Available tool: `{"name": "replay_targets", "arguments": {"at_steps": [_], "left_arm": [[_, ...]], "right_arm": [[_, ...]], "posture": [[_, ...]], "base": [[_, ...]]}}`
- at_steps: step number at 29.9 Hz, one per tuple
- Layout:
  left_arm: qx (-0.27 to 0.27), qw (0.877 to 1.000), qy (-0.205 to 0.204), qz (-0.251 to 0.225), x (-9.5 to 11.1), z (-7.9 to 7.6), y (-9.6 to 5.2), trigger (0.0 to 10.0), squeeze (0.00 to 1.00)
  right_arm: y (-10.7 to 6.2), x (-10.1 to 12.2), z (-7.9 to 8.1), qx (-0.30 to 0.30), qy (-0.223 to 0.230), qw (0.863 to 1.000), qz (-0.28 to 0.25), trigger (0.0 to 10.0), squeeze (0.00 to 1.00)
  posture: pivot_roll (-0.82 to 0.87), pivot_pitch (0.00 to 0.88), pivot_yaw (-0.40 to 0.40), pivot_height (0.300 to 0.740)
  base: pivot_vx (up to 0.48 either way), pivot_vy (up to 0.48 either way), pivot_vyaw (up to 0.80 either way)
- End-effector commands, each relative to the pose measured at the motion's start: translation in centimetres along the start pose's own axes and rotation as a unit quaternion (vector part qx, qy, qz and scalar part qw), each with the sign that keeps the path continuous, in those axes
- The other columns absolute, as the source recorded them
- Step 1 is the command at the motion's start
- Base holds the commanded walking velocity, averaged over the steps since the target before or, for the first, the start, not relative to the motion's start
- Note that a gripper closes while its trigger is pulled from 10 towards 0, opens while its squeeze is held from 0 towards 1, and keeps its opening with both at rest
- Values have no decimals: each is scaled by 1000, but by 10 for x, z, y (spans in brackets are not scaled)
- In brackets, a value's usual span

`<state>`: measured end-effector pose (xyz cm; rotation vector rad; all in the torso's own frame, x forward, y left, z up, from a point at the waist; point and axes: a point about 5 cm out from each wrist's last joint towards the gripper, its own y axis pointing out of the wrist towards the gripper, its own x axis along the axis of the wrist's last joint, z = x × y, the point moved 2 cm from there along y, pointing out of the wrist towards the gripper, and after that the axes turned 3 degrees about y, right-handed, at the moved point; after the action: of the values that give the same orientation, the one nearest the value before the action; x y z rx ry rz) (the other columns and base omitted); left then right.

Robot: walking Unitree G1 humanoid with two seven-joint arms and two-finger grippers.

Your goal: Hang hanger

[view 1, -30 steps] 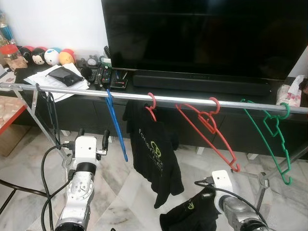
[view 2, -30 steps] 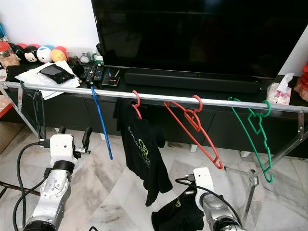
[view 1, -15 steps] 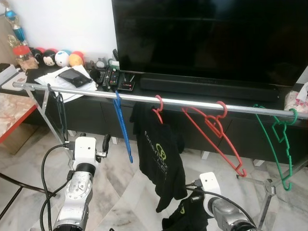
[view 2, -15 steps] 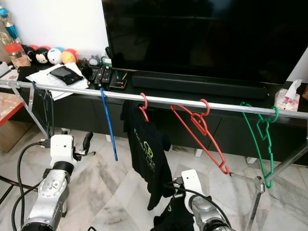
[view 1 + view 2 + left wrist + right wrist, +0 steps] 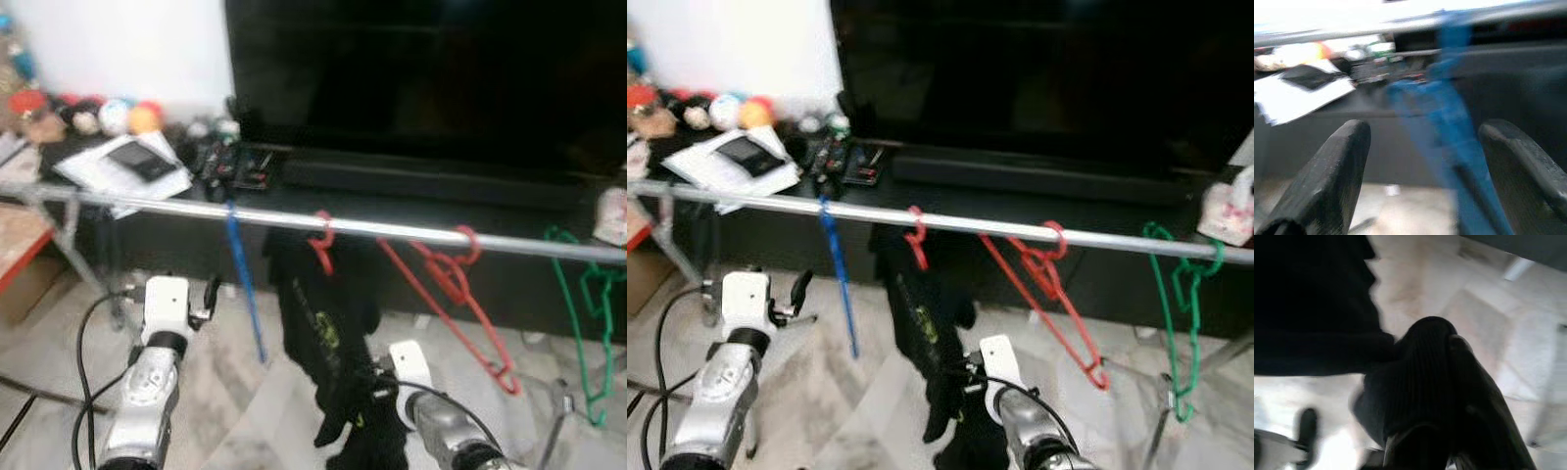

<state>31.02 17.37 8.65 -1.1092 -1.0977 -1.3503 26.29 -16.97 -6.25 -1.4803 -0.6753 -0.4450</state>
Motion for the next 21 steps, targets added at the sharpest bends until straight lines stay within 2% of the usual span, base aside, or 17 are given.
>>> {"name": "replay_targets", "arguments": {"at_steps": [1,4,6,12,15,21], "left_arm": [[8,1000,1,2,1,11,-2,10000,0],[-6,1000,-7,6,-1,8,-2,10000,0],[-16,1000,-10,15,-3,7,-2,10000,0],[-23,999,-26,31,-7,6,-3,10000,0],[-45,997,-41,44,-9,2,-3,10000,0],[-80,994,-41,61,-10,-3,-3,10000,0]], "right_arm": [[2,17,8,7,-4,1000,-25,10000,0],[2,17,8,8,-6,1000,-25,10000,0],[1,11,5,5,-6,1000,-19,10000,0],[2,15,8,8,-6,1000,-24,10000,0],[2,16,9,9,-6,1000,-25,10000,0],[2,15,8,9,-9,1000,-23,10000,0]], "posture": [[-27,0,-15,740],[-27,0,-14,740],[-27,0,-14,740],[-21,0,-15,740],[-21,0,-15,740],[-19,0,-17,740]], "base": [[322,0,0],[277,0,0],[0,0,0],[0,0,0],[0,0,0],[0,0,0]]}}
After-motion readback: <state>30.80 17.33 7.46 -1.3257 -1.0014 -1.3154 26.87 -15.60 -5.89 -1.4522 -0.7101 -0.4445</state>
